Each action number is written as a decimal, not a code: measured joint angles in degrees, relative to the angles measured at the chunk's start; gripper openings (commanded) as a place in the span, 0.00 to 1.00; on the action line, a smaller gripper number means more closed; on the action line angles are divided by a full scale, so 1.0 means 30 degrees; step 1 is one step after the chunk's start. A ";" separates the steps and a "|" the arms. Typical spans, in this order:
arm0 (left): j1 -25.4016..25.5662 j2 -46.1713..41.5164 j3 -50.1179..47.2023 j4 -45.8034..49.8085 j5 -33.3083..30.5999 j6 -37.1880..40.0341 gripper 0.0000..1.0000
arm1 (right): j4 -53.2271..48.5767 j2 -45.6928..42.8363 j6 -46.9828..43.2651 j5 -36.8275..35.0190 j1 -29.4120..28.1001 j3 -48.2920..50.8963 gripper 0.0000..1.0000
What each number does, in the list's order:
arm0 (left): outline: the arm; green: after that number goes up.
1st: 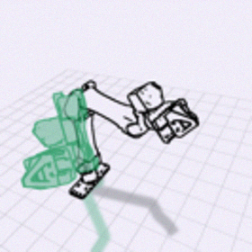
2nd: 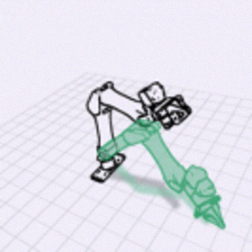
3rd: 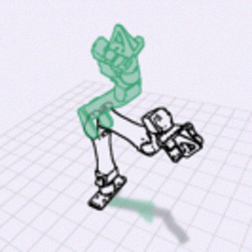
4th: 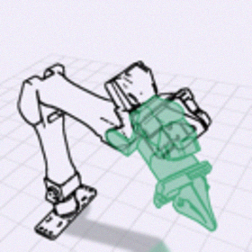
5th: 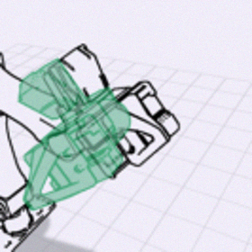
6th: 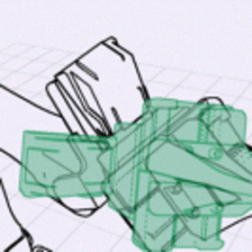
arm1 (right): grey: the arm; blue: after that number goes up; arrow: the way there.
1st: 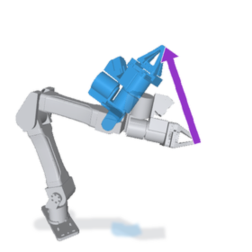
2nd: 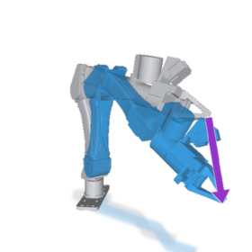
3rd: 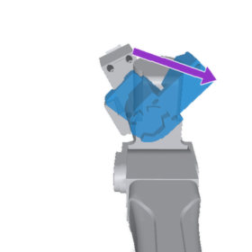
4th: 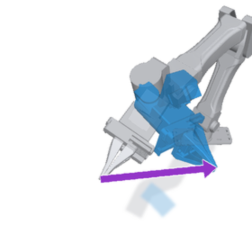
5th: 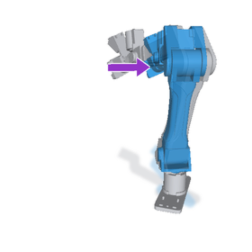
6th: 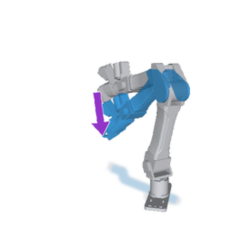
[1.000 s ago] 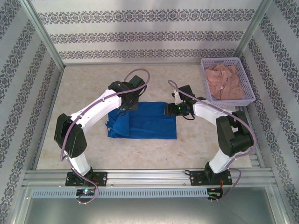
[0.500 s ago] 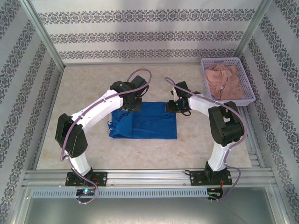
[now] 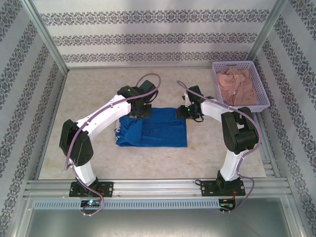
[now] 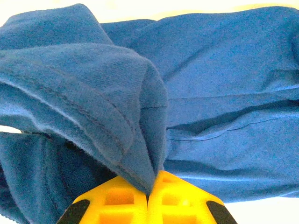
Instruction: Fold the inside-out t-shirt
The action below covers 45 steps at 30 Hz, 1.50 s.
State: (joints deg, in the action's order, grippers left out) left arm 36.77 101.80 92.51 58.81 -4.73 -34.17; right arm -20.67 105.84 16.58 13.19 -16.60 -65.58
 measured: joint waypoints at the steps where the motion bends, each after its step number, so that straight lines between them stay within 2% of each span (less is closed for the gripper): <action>1: 0.0007 0.0153 0.0044 -0.0036 0.0102 -0.0058 0.00 | 0.0058 0.0000 0.0022 0.0102 0.0000 0.0000 0.52; 18: 0.0117 0.0962 0.0838 -0.0481 0.1683 -0.0357 0.00 | 0.0321 0.0248 0.0299 0.0925 0.0000 0.0007 0.52; 34: 0.0481 0.2331 0.1173 -0.2084 0.4291 -0.0758 0.00 | 0.0401 0.0219 0.0430 0.1428 0.0423 0.0313 0.54; 45: 0.0481 0.2863 0.1887 -0.2535 0.5100 -0.1231 0.00 | 0.0612 0.0226 0.0466 0.1494 0.0503 0.0648 0.53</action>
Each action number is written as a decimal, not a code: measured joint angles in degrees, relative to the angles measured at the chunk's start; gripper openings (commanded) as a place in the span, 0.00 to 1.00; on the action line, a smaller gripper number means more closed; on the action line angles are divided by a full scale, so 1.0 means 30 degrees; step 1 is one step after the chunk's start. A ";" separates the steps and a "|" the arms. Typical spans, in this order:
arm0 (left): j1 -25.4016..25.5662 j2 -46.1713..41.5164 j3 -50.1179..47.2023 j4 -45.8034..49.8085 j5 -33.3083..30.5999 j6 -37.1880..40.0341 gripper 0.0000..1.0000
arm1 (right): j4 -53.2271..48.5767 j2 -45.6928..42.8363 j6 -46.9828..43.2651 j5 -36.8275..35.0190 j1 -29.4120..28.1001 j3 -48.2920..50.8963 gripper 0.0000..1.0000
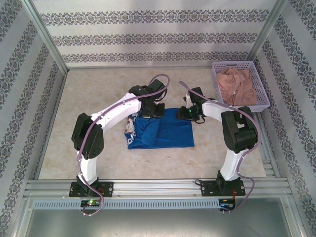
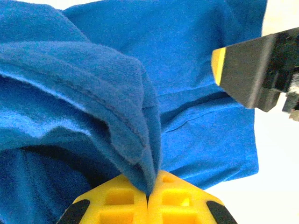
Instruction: Fold the inside-out t-shirt
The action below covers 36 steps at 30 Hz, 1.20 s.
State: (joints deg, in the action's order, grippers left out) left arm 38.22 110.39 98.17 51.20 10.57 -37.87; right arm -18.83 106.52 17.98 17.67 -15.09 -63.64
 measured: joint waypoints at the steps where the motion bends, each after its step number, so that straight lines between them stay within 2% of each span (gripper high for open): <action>1: 0.0000 0.0087 0.0102 -0.0168 0.0117 -0.0131 0.00 | 0.0051 0.0000 0.0029 0.0007 0.0000 0.0015 0.53; 5: 0.0029 0.0714 0.0182 -0.1326 0.1005 -0.1100 0.11 | 0.0393 -0.0022 0.0306 0.0430 0.0131 0.0182 0.55; 7: 0.0131 0.1319 0.0182 -0.2397 0.1574 -0.1836 0.37 | 0.0925 -0.0277 0.0692 0.1027 0.0481 0.0634 0.57; 9: 0.0386 0.2135 0.0277 -0.3621 0.2280 -0.2652 0.51 | 0.1413 -0.0918 0.1297 0.1668 0.1144 0.1392 0.57; 13: 0.1319 0.4925 0.2375 -0.5464 0.3424 -0.4269 0.64 | 0.1923 -0.3446 0.2353 0.2113 0.3067 0.3067 0.58; 17: 0.2127 0.6972 0.5064 -0.5989 0.4138 -0.4801 0.69 | 0.1865 -0.6309 0.2696 0.0736 0.4707 0.4306 0.58; 24: 0.2317 0.6244 0.5479 -0.5654 0.4269 -0.3286 0.78 | 0.2127 -0.9887 0.3424 -0.0838 0.4932 0.6237 0.60; 26: 0.2317 0.4772 0.4065 -0.5646 0.3774 -0.2361 0.80 | 0.2084 -1.0506 0.3497 -0.0947 0.4816 0.6754 0.61; 30: 0.2004 -0.0393 -0.1246 -0.5734 0.2047 -0.0925 0.83 | 0.2171 -1.0644 0.3337 -0.0532 0.3883 0.6812 0.62; 33: 0.0882 -0.4073 -0.5217 -0.5872 0.1581 -0.0357 0.83 | 0.2280 -0.9442 0.2710 -0.0066 0.1647 0.5814 0.62; 36: -0.0612 -0.4976 -0.7016 -0.6076 0.1413 0.0124 0.83 | 0.2586 -0.7577 0.1909 -0.0044 -0.0590 0.4226 0.62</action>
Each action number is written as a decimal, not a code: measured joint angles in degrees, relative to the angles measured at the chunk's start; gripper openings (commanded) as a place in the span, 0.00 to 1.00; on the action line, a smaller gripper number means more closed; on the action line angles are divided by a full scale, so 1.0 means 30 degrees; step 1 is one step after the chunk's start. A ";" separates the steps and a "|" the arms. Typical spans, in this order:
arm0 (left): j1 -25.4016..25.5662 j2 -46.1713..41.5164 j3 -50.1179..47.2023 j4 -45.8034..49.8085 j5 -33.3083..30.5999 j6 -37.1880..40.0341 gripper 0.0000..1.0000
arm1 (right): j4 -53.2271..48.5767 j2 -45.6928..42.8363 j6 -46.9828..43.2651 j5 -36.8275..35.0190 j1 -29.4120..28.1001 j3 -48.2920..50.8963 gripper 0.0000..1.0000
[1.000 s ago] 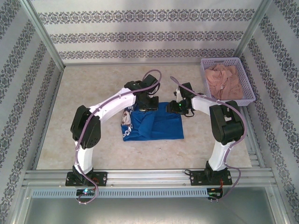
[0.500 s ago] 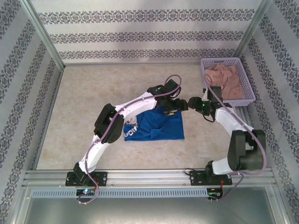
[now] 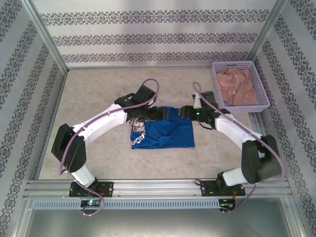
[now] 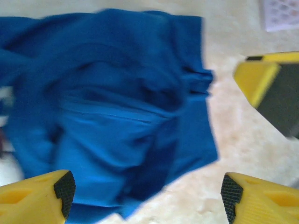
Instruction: Fold the inside-out t-shirt
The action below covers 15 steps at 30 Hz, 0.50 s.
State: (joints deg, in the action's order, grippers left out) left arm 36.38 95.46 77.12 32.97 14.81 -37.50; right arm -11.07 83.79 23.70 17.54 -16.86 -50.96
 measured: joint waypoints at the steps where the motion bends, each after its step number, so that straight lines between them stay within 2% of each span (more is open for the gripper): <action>1: -0.0299 0.0211 -0.0255 -0.0073 -0.0044 0.0138 0.83 | 0.0087 0.0648 -0.0277 -0.0022 -0.0627 -0.0539 0.61; 7: -0.0277 0.2295 -0.0488 -0.0452 0.0051 0.0947 0.80 | 0.0211 0.4138 -0.1464 -0.0211 -0.1851 -0.2900 0.58; 10: -0.0277 0.2951 -0.0488 -0.0780 0.0335 0.1071 0.67 | 0.0138 0.5457 -0.1982 -0.0729 -0.2208 -0.3657 0.54; 15: -0.0270 0.3096 -0.0641 -0.1982 0.1144 0.1188 0.44 | 0.0007 0.6696 -0.2514 -0.1093 -0.2441 -0.4663 0.38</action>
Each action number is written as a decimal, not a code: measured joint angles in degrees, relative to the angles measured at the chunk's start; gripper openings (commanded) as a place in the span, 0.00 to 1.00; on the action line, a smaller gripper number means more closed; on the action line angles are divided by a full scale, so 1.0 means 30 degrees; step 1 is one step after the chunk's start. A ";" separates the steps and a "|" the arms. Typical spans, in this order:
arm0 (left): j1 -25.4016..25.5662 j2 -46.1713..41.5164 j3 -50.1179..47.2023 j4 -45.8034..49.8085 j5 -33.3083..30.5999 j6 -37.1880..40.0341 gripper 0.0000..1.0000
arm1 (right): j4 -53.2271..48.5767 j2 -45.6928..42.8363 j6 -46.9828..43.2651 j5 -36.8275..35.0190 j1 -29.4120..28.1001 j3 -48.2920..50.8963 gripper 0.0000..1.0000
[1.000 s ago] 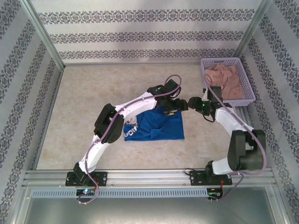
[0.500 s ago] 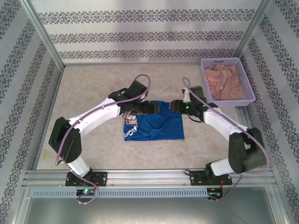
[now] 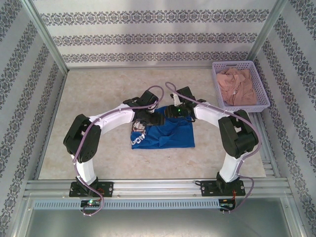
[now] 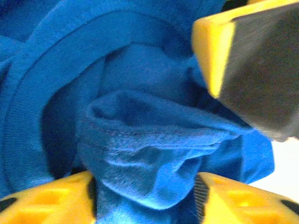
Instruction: Fold the inside-out t-shirt
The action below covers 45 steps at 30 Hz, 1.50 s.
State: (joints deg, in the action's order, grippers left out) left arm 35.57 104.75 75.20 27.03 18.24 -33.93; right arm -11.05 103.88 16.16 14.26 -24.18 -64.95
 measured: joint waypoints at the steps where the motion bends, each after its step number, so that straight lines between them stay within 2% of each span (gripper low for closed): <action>1: 0.0000 0.0000 -0.0153 -0.0415 0.0219 -0.0036 0.39 | -0.0022 0.0058 -0.0066 -0.0051 -0.0015 -0.0153 0.33; 6: 0.0117 0.0000 -0.1013 -0.1647 0.0809 -0.0189 0.14 | -0.0342 0.0226 -0.0219 -0.0189 0.0029 -0.1239 0.13; 9: 0.0313 0.0000 -0.1180 -0.2215 0.1115 -0.0153 0.03 | -0.0561 0.0233 -0.0372 -0.0175 0.0226 -0.1588 0.04; 13: 0.0882 -0.0007 -0.1202 -0.3322 0.1486 -0.0080 0.00 | -0.1224 0.0233 -0.0444 -0.0022 0.0758 -0.1668 0.01; 19: 0.2266 -0.0197 -0.1195 -0.4583 0.1967 0.0670 0.01 | -0.3264 0.0240 -0.0393 0.0998 0.2062 -0.2863 0.05; 24: 0.3468 0.0066 -0.0379 -0.4816 0.2710 0.1479 0.11 | -0.4750 0.1129 -0.0452 0.2062 0.3082 -0.4932 0.15; 26: 0.4022 0.0648 0.0605 -0.4918 0.2936 0.1800 0.31 | -0.5166 0.1668 -0.0488 0.2463 0.3504 -0.5406 0.25; 29: 0.4728 0.1872 0.2317 -0.4874 0.3082 0.2273 0.48 | -0.6105 0.1916 -0.0554 0.2841 0.4218 -0.5552 0.34; 32: 0.5246 0.2681 0.3344 -0.4656 0.3075 0.2841 0.59 | -0.6739 0.1719 -0.0641 0.2827 0.4874 -0.5464 0.41; 37: 0.5391 0.2353 0.3512 -0.3701 0.2732 0.3985 0.68 | -0.6790 -0.0911 -0.0474 0.2397 0.5683 -0.2980 0.49; 41: 0.5071 -0.0058 0.1661 -0.3366 0.1872 0.4626 0.69 | -0.6200 -0.3956 -0.0044 0.2499 0.5668 0.0168 0.51; 45: 0.3089 -0.3395 -0.0984 -0.3242 0.1399 0.4226 0.69 | -0.5311 -0.4830 0.0364 0.2754 0.4728 0.1705 0.52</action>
State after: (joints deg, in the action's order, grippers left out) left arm 44.84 94.56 72.25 17.30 22.44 -21.26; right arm -26.98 89.38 17.26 22.52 -10.00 -59.83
